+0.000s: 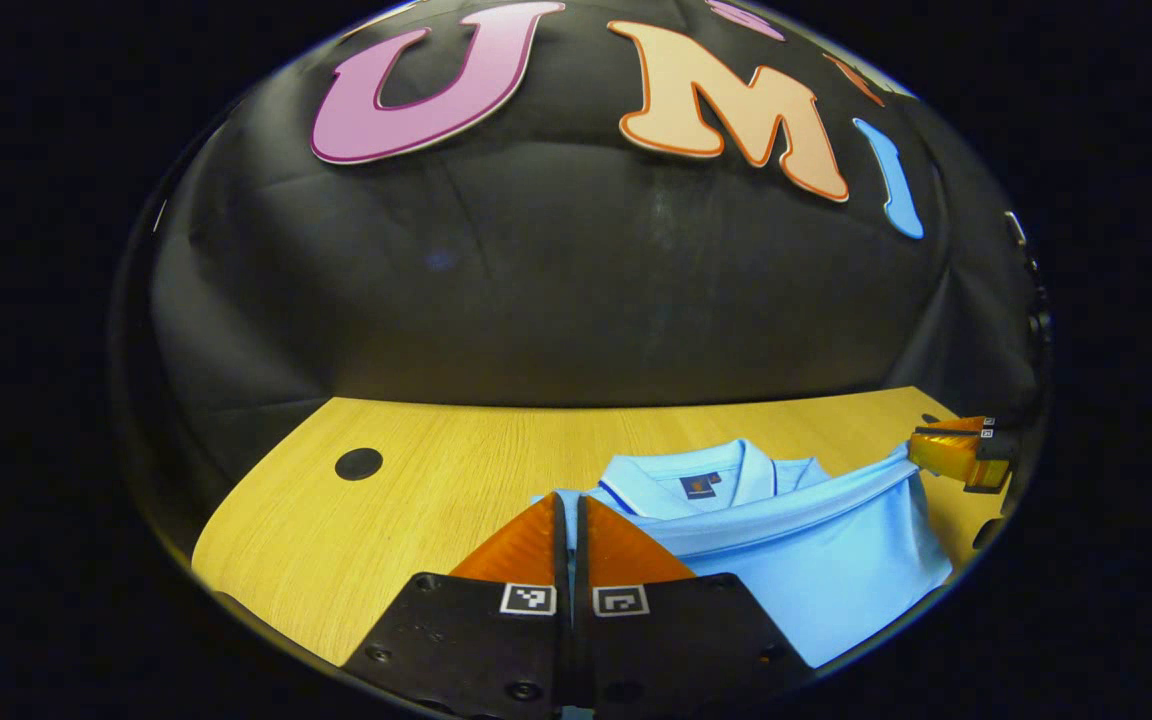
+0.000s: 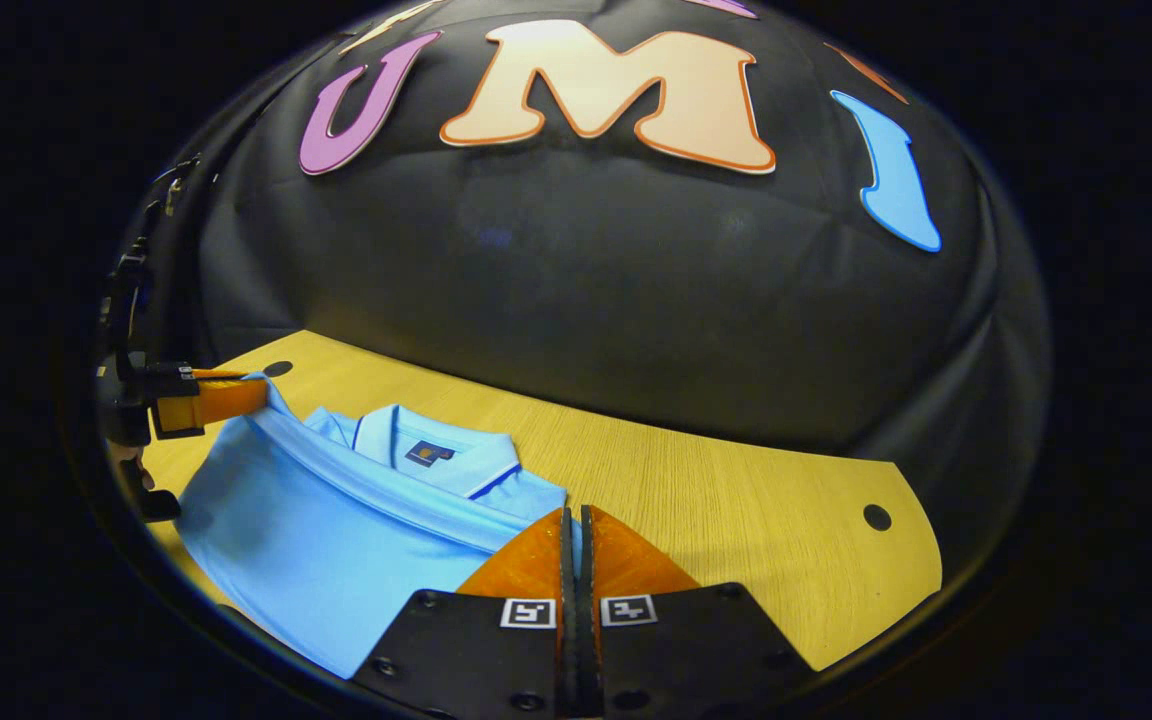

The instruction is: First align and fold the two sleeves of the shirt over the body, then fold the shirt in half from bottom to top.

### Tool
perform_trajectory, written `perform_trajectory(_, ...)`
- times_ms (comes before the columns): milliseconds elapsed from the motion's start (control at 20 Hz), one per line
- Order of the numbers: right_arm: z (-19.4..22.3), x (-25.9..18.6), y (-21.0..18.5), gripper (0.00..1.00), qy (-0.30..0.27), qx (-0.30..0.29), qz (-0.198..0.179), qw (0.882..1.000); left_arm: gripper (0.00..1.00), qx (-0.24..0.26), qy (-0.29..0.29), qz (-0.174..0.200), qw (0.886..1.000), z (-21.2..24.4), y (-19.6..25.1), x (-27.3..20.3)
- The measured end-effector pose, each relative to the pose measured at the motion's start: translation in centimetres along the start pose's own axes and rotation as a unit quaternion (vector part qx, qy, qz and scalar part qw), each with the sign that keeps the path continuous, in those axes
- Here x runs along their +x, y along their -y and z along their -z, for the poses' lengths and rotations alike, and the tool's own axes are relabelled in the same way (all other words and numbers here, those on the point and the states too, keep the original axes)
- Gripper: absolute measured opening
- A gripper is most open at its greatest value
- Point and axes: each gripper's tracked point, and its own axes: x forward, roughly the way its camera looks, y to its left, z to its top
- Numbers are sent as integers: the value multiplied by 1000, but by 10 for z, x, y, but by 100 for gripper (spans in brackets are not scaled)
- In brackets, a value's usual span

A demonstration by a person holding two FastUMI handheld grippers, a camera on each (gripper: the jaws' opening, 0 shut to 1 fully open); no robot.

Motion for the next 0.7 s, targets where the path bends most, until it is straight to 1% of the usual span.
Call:
perform_trajectory(100, 5, 8, -2, 2, -6, 4, 1, 1000, 1, 7, -3, -11, 1000, 5, -2, 7)
perform_trajectory(150, 12, 10, -5, 2, -13, 13, 0, 1000, 0, 9, -5, -15, 1000, 7, -2, 8)
perform_trajectory(200, 15, 11, -6, 5, -17, 18, -4, 1000, 0, 10, -7, -18, 1000, 9, -4, 11)
perform_trajectory(250, 19, 14, -7, 10, -24, 21, -8, 999, 2, 12, -14, -12, 1000, 12, -2, 10)
perform_trajectory(300, 22, 10, -11, 38, -33, 25, -18, 999, 5, 14, -23, -6, 1000, 15, 2, 6)
perform_trajectory(350, 25, 7, -12, 53, -38, 26, -22, 999, 7, 11, -27, 4, 1000, 15, 6, 2)
perform_trajectory(400, 25, 4, -13, 69, -41, 25, -24, 999, 14, 6, -28, 7, 1000, 15, 7, 2)
perform_trajectory(500, 24, -8, -22, 100, -44, 28, -37, 998, 71, -5, -22, 11, 1000, 7, 9, -9)
perform_trajectory(550, 23, -11, -26, 100, -40, 25, -43, 998, 100, -3, -18, 13, 1000, 6, 9, -15)
perform_trajectory(650, 17, -25, -31, 99, -23, 3, -49, 999, 95, 6, -11, 6, 1000, 3, 3, -26)
perform_trajectory(700, 14, -33, -30, 100, -15, -10, -47, 999, 94, 10, -9, 5, 1000, 2, 2, -35)
